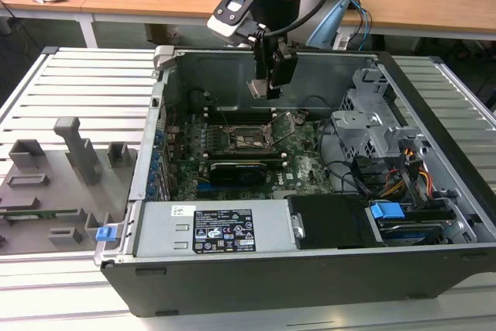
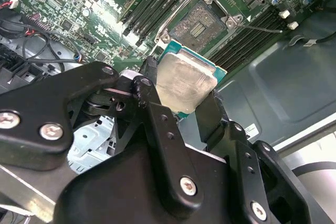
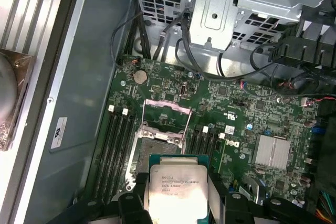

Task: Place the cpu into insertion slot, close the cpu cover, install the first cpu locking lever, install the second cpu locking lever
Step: 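Place the cpu into insertion slot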

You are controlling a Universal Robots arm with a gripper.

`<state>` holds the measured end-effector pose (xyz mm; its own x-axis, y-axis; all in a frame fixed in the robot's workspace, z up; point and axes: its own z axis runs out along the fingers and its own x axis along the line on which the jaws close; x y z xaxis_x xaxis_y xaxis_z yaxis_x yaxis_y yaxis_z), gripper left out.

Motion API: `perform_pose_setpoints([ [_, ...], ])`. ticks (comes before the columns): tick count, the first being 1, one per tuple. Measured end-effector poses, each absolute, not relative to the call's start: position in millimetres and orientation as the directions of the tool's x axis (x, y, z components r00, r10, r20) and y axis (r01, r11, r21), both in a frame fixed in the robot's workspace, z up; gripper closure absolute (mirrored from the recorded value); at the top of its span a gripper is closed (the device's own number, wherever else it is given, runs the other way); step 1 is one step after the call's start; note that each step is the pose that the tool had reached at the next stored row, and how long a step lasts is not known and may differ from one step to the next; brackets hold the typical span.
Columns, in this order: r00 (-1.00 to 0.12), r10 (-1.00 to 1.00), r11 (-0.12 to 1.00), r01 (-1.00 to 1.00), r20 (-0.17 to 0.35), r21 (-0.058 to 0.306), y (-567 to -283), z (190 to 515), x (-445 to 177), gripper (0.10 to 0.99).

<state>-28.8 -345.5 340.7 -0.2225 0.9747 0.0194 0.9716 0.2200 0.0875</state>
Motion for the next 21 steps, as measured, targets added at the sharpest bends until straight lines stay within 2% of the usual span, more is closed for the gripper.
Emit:
perform_pose_setpoints([
  [21,-0.222,0.975,0.22,0.972,0.02,0.087,-345.5,333.6,-28.8,0.549],
])
